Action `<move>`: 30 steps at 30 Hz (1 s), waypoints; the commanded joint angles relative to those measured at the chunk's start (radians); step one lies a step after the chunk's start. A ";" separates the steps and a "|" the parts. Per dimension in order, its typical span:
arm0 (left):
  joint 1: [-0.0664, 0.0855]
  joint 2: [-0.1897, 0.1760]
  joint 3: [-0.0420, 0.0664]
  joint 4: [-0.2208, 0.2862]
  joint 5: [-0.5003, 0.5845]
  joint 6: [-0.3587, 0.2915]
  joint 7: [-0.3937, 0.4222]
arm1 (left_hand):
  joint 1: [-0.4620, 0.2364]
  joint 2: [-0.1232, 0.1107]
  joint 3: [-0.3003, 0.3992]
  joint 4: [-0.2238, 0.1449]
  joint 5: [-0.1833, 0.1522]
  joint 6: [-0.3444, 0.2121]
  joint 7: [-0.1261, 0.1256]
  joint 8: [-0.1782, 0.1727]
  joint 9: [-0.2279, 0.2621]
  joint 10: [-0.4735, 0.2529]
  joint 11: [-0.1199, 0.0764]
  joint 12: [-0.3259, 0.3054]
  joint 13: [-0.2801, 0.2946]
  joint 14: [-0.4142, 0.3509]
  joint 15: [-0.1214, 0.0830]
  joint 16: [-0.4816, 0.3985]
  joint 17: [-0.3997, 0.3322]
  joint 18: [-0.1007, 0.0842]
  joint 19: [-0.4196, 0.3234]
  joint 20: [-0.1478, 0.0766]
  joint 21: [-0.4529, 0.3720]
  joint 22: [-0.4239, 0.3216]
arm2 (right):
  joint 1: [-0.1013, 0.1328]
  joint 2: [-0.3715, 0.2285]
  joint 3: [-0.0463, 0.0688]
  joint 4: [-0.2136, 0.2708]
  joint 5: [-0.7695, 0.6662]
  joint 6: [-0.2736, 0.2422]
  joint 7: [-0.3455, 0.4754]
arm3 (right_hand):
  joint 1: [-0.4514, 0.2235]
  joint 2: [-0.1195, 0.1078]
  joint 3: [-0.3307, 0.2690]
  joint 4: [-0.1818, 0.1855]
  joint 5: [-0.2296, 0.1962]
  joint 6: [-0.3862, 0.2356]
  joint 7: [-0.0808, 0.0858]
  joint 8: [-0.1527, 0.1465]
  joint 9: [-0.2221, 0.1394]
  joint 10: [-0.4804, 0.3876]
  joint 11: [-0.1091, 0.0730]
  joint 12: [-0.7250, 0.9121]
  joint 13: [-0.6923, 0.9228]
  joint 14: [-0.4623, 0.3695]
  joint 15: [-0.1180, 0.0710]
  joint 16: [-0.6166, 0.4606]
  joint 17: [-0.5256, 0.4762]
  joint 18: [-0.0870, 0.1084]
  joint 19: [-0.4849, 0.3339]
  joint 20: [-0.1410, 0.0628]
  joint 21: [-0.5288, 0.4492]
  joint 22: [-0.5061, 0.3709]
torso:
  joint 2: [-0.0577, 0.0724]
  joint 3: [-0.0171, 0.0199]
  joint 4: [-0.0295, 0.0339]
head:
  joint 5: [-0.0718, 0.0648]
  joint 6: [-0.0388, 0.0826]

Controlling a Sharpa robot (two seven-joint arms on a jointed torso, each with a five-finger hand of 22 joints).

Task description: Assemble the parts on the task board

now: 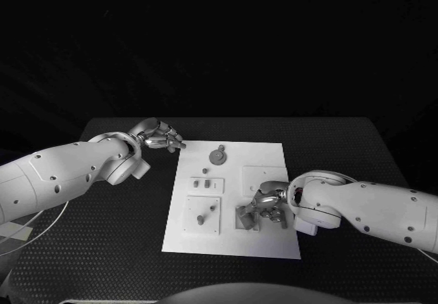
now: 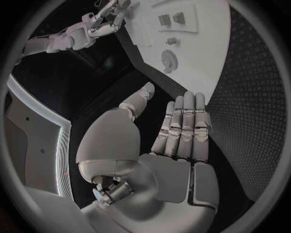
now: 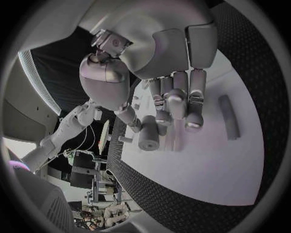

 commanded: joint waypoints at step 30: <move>0.001 0.000 0.000 0.002 0.006 0.007 0.005 | -0.010 0.003 -0.001 0.006 -0.003 -0.003 0.001 0.007 -0.002 0.009 -0.002 -0.007 0.000 0.008 0.002 -0.007 0.004 0.016 0.003 0.000 0.000 -0.002 | -0.008 -0.004 -0.004 0.023 -0.078 -0.040 -0.028 | -0.115 -0.051 0.025 0.055 0.003 0.017 0.000 -0.014 0.008 0.006 -0.004 0.009 -0.008 -0.002 -0.013 -0.002 -0.009 0.053 0.014 -0.005 -0.013 0.013 | 0.000 0.0004 -0.0001 | -0.003 0.003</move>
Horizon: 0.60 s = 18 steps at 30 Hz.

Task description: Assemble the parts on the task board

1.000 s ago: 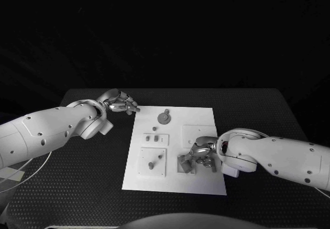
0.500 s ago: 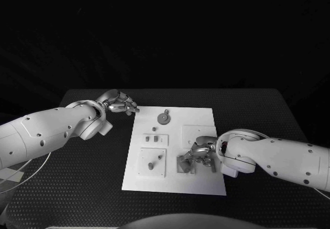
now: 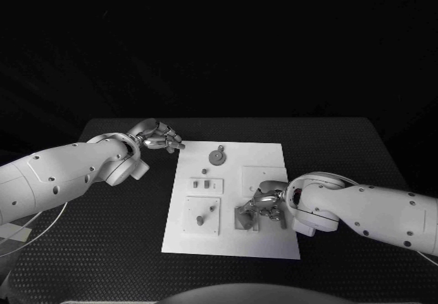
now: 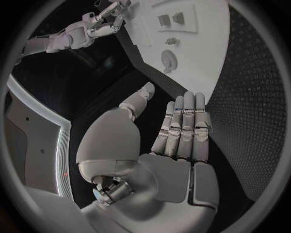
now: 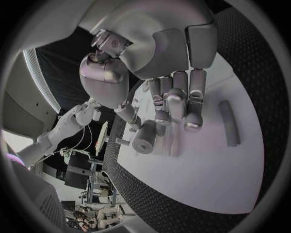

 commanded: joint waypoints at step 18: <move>0.001 0.001 0.000 0.001 0.006 0.008 0.003 | -0.011 0.003 -0.001 0.008 -0.003 -0.003 0.001 0.007 -0.002 0.009 -0.001 -0.007 0.000 0.008 0.002 -0.005 0.003 0.015 0.003 0.000 0.000 -0.001 | -0.002 -0.056 0.000 0.053 -0.080 0.050 0.019 | -0.023 -0.211 0.090 0.148 0.002 0.010 0.000 -0.011 0.013 0.008 -0.005 0.008 -0.006 0.001 -0.008 -0.001 -0.006 0.045 0.019 -0.012 -0.010 0.012 | 0.000 0.0008 -0.0009 | 0.003 0.002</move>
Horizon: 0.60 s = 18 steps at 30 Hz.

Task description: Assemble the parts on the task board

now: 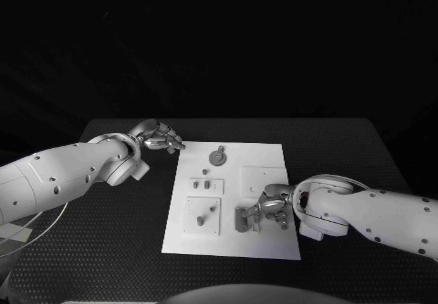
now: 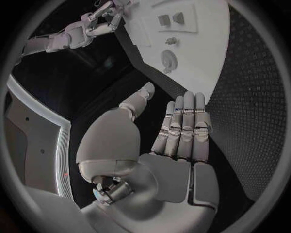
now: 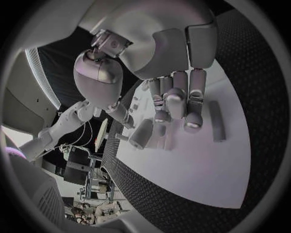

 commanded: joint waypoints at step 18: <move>0.001 0.002 0.000 0.002 0.006 0.012 0.003 | -0.008 0.000 0.000 0.009 -0.003 -0.003 0.001 0.007 -0.001 0.009 -0.001 -0.004 0.000 0.008 0.002 -0.006 0.003 0.015 0.002 0.000 0.000 -0.002 | -0.001 -0.018 0.003 0.046 -0.149 0.101 0.083 | 0.187 0.025 -0.031 -0.118 0.002 0.017 -0.004 0.004 0.019 0.017 -0.003 0.015 0.000 0.008 -0.008 0.010 0.007 0.045 0.008 0.004 0.006 0.016 | 0.000 -0.0005 0.0001 | -0.001 0.003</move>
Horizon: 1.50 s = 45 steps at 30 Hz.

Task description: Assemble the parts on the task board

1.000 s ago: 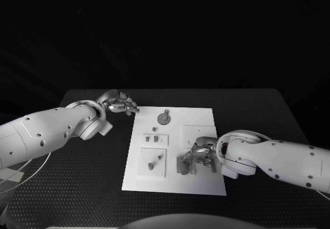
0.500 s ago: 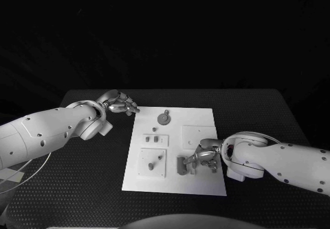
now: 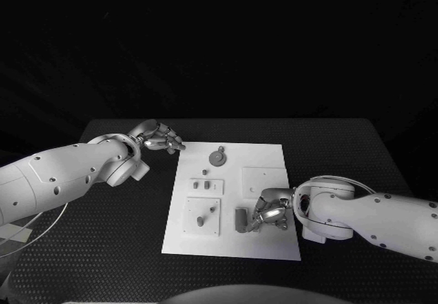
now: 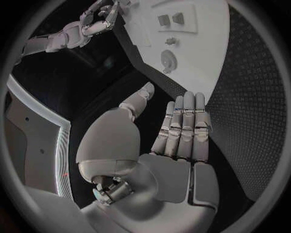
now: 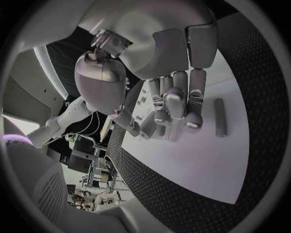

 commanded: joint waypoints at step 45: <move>0.001 0.000 0.000 0.002 0.006 0.012 0.005 | -0.009 0.001 0.002 0.010 -0.003 0.000 0.000 0.009 -0.001 0.010 -0.002 -0.005 0.000 0.008 0.003 -0.010 0.006 0.016 0.002 0.000 0.000 -0.002 | -0.012 0.061 0.000 -0.049 -0.087 -0.006 -0.028 | 0.007 0.054 -0.048 -0.011 0.002 0.027 -0.007 0.001 0.005 0.019 -0.007 0.008 -0.002 0.003 -0.012 0.016 0.006 0.045 0.005 0.005 0.005 0.017 | -0.001 -0.0005 0.0008 | -0.002 -0.003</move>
